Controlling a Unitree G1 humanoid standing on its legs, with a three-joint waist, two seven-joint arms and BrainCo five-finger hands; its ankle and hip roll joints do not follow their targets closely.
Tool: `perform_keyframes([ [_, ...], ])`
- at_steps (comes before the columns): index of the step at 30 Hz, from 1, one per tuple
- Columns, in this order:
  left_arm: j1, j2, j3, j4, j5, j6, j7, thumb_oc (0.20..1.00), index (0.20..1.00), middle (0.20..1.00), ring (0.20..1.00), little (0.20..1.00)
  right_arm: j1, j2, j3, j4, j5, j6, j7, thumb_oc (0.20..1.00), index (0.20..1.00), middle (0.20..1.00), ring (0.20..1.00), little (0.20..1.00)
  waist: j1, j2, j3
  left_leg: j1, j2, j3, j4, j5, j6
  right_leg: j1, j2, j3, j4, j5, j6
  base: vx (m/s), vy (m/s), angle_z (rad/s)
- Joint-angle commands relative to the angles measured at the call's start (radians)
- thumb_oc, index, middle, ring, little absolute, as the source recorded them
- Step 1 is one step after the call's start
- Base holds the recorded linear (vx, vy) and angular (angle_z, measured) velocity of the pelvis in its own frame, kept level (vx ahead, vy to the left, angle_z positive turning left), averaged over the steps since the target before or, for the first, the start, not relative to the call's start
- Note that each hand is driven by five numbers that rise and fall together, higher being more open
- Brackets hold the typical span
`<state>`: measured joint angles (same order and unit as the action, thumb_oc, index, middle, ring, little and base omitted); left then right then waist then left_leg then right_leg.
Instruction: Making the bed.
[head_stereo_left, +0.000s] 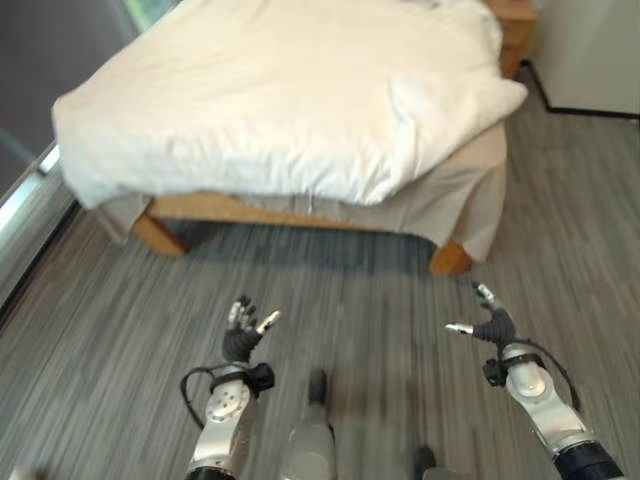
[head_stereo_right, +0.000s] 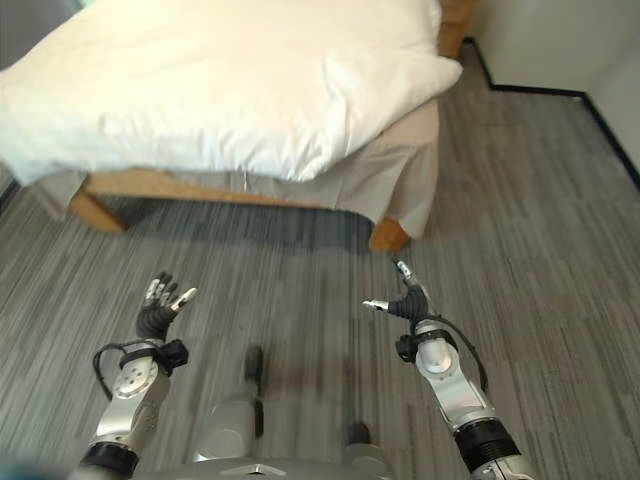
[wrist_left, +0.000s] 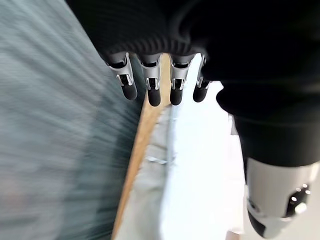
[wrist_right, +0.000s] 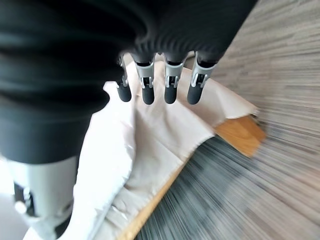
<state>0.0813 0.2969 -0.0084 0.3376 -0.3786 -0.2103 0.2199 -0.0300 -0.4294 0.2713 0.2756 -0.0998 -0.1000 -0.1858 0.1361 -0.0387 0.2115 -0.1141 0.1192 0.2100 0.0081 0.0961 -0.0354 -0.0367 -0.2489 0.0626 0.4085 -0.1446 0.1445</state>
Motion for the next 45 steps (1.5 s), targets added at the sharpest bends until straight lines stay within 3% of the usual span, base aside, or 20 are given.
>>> perform_keyframes([
  [1, 0.017, 0.153, 0.028, -0.098, 0.024, -0.041, -0.017, 1.000, 1.000, 1.000, 1.000, 1.000, -0.089, 0.037, -0.013, -0.043, 0.003, -0.050, 0.012, 1.000, 1.000, 1.000, 1.000, 1.000, -0.008, -0.048, -0.043, -0.042, 0.049, -0.024, -0.085, 0.079, -0.030, 0.199, -0.060, -0.109, 0.042, 0.319, 0.077, 0.32, 0.389, -0.08],
  [2, 0.016, 0.165, 0.033, -0.098, 0.026, -0.040, -0.018, 1.000, 1.000, 1.000, 1.000, 1.000, -0.108, 0.043, -0.005, -0.050, 0.001, -0.051, 0.010, 1.000, 1.000, 1.000, 1.000, 1.000, -0.018, -0.044, -0.032, -0.009, 0.048, -0.008, -0.086, 0.059, -0.019, 0.167, -0.089, -0.175, 0.102, 0.333, 0.084, 0.50, 0.459, -0.10],
  [3, 0.006, 0.185, 0.034, -0.085, 0.030, -0.039, -0.016, 1.000, 1.000, 1.000, 1.000, 1.000, -0.142, 0.042, 0.007, -0.062, -0.003, -0.055, 0.016, 1.000, 1.000, 1.000, 1.000, 1.000, -0.047, -0.032, -0.011, 0.050, 0.052, 0.012, -0.093, 0.023, -0.008, 0.081, -0.098, -0.275, 0.155, 0.298, 0.073, 0.50, 0.390, -0.27],
  [5, -0.003, 0.190, 0.037, -0.071, 0.024, -0.031, -0.021, 1.000, 1.000, 1.000, 1.000, 1.000, -0.157, 0.034, 0.007, -0.093, 0.007, -0.059, 0.028, 1.000, 1.000, 1.000, 1.000, 1.000, -0.082, -0.035, 0.007, 0.095, 0.051, 0.009, -0.095, -0.005, -0.012, 0.002, -0.048, -0.354, 0.086, 0.216, 0.063, 0.47, 0.195, -0.30],
  [8, -0.013, 0.198, 0.042, -0.053, 0.036, -0.020, -0.039, 1.000, 1.000, 1.000, 1.000, 1.000, -0.152, 0.018, -0.001, -0.119, 0.022, -0.062, 0.041, 1.000, 1.000, 1.000, 1.000, 1.000, -0.109, -0.081, 0.009, 0.166, 0.026, 0.008, -0.095, -0.066, -0.041, -0.051, -0.018, -0.455, -0.211, 0.193, 0.050, 0.37, -0.057, 0.16],
  [9, -0.012, 0.200, 0.043, -0.052, 0.036, -0.020, -0.040, 1.000, 1.000, 1.000, 1.000, 1.000, -0.151, 0.019, -0.001, -0.121, 0.023, -0.061, 0.042, 1.000, 1.000, 1.000, 1.000, 1.000, -0.113, -0.076, 0.011, 0.174, 0.034, 0.003, -0.095, -0.073, -0.045, -0.027, -0.006, -0.466, -0.238, 0.199, 0.051, 0.46, -0.102, 0.54],
  [10, -0.023, 0.202, 0.046, -0.034, 0.052, -0.014, -0.048, 1.000, 1.000, 1.000, 1.000, 1.000, -0.146, 0.023, -0.004, -0.115, 0.035, -0.061, 0.045, 1.000, 1.000, 1.000, 1.000, 1.000, -0.127, -0.102, 0.003, 0.217, 0.031, 0.002, -0.095, -0.116, -0.067, -0.061, -0.001, -0.506, -0.411, 0.252, 0.058, 0.33, -0.067, 0.54],
  [13, -0.026, 0.195, 0.054, -0.025, 0.063, -0.013, -0.065, 1.000, 1.000, 1.000, 1.000, 1.000, -0.125, 0.023, -0.010, -0.109, 0.039, -0.062, 0.051, 1.000, 1.000, 1.000, 1.000, 1.000, -0.144, -0.114, -0.005, 0.288, 0.045, -0.001, -0.095, -0.170, -0.089, -0.126, -0.016, -0.497, -0.489, 0.311, 0.086, 0.54, -0.095, 0.50],
  [20, 0.015, 0.170, 0.049, 0.000, 0.064, -0.016, -0.065, 1.000, 1.000, 1.000, 1.000, 1.000, -0.042, 0.016, -0.035, -0.139, 0.032, -0.064, 0.071, 1.000, 1.000, 1.000, 1.000, 1.000, -0.211, -0.090, -0.039, 0.472, 0.052, -0.034, -0.095, -0.283, -0.117, -0.117, -0.065, -0.464, -0.442, 0.382, 0.091, 0.45, -0.090, 0.48],
  [21, 0.015, 0.169, 0.049, 0.000, 0.064, -0.016, -0.064, 1.000, 1.000, 1.000, 1.000, 1.000, -0.042, 0.016, -0.035, -0.139, 0.032, -0.064, 0.071, 1.000, 1.000, 1.000, 1.000, 1.000, -0.211, -0.090, -0.039, 0.473, 0.052, -0.034, -0.095, -0.284, -0.117, -0.116, -0.065, -0.465, -0.442, 0.382, 0.091, 0.38, -0.099, 0.50],
  [25, 0.039, 0.142, 0.069, -0.003, 0.014, -0.023, -0.043, 1.000, 1.000, 1.000, 1.000, 1.000, -0.037, 0.000, -0.046, -0.142, 0.010, -0.060, 0.049, 1.000, 1.000, 1.000, 1.000, 1.000, -0.233, -0.023, -0.067, 0.488, 0.133, -0.029, -0.062, -0.219, -0.166, -0.096, -0.030, -0.474, -0.420, 0.343, 0.054, 0.29, -0.137, -0.08],
  [26, 0.051, 0.120, 0.087, -0.021, -0.049, -0.040, -0.041, 1.000, 1.000, 1.000, 1.000, 1.000, -0.050, -0.014, -0.054, -0.145, -0.012, -0.059, 0.035, 1.000, 1.000, 1.000, 1.000, 1.000, -0.233, 0.005, -0.073, 0.470, 0.176, -0.039, 0.014, -0.126, -0.181, -0.075, 0.010, -0.478, -0.429, 0.312, 0.026, 0.18, -0.132, -0.22],
  [27, 0.053, 0.119, 0.087, -0.023, -0.051, -0.040, -0.042, 1.000, 1.000, 1.000, 1.000, 1.000, -0.050, -0.016, -0.054, -0.146, -0.012, -0.059, 0.035, 1.000, 1.000, 1.000, 1.000, 1.000, -0.236, 0.012, -0.075, 0.466, 0.186, -0.042, 0.018, -0.127, -0.186, -0.073, 0.018, -0.484, -0.432, 0.310, 0.022, 0.29, -0.240, -0.35],
  [28, 0.053, 0.127, 0.103, -0.093, -0.079, -0.047, -0.046, 1.000, 1.000, 1.000, 1.000, 1.000, -0.062, -0.043, -0.058, -0.158, -0.012, -0.058, 0.033, 1.000, 1.000, 1.000, 1.000, 1.000, -0.224, 0.025, -0.063, 0.413, 0.220, -0.073, 0.131, -0.040, -0.184, -0.030, 0.054, -0.482, -0.460, 0.285, -0.007, 0.19, -0.177, -0.36],
  [30, 0.038, 0.188, 0.148, -0.245, -0.053, -0.077, -0.040, 1.000, 1.000, 1.000, 1.000, 1.000, -0.060, -0.105, -0.093, -0.165, -0.018, -0.055, 0.020, 1.000, 1.000, 1.000, 1.000, 1.000, -0.200, 0.020, -0.034, 0.328, 0.216, -0.105, 0.253, 0.023, -0.172, 0.010, 0.058, -0.482, -0.470, 0.257, -0.029, 0.26, -0.179, -0.28],
  [32, 0.038, 0.211, 0.169, -0.298, -0.057, -0.081, -0.059, 1.000, 1.000, 1.000, 1.000, 1.000, -0.047, -0.124, -0.114, -0.176, -0.012, -0.052, 0.025, 1.000, 1.000, 1.000, 1.000, 1.000, -0.190, 0.005, -0.029, 0.280, 0.195, -0.106, 0.270, 0.001, -0.155, 0.023, 0.046, -0.486, -0.475, 0.245, -0.031, 0.21, -0.094, -0.02],
  [33, 0.034, 0.290, 0.230, -0.423, -0.078, -0.118, -0.098, 1.000, 1.000, 1.000, 1.000, 1.000, -0.015, -0.171, -0.150, -0.180, -0.014, -0.047, 0.039, 1.000, 1.000, 1.000, 1.000, 1.000, -0.157, -0.008, -0.014, 0.174, 0.110, -0.122, 0.254, -0.112, -0.132, 0.057, 0.040, -0.461, -0.487, 0.215, -0.014, 0.25, -0.032, 0.22],
  [35, 0.047, 0.361, 0.310, -0.539, -0.142, -0.149, -0.158, 1.000, 1.000, 1.000, 1.000, 1.000, 0.030, -0.197, -0.181, -0.181, -0.028, -0.048, 0.070, 1.000, 1.000, 1.000, 1.000, 1.000, -0.133, 0.002, -0.018, 0.130, 0.067, -0.116, 0.155, -0.152, -0.122, 0.070, 0.036, -0.435, -0.492, 0.195, 0.006, 0.23, 0.043, 0.02],
  [39, 0.028, 0.411, 0.455, -0.623, -0.195, -0.179, -0.137, 1.000, 1.000, 1.000, 1.000, 1.000, 0.112, -0.152, -0.200, -0.103, -0.085, -0.056, 0.073, 1.000, 1.000, 1.000, 1.000, 1.000, -0.095, 0.019, -0.026, 0.105, 0.048, -0.090, 0.016, -0.095, -0.118, 0.121, 0.047, -0.419, -0.487, 0.165, 0.007, 0.18, 0.087, -0.36],
  [45, -0.086, 0.396, 0.347, -0.502, -0.070, -0.132, 0.019, 1.000, 1.000, 1.000, 1.000, 1.000, 0.146, -0.070, -0.141, -0.017, -0.140, -0.027, 0.055, 1.000, 1.000, 1.000, 1.000, 1.000, -0.144, 0.032, -0.052, 0.216, 0.029, -0.061, -0.091, -0.090, -0.098, 0.153, 0.037, -0.371, -0.479, 0.170, 0.014, 0.15, 0.054, -0.24],
])
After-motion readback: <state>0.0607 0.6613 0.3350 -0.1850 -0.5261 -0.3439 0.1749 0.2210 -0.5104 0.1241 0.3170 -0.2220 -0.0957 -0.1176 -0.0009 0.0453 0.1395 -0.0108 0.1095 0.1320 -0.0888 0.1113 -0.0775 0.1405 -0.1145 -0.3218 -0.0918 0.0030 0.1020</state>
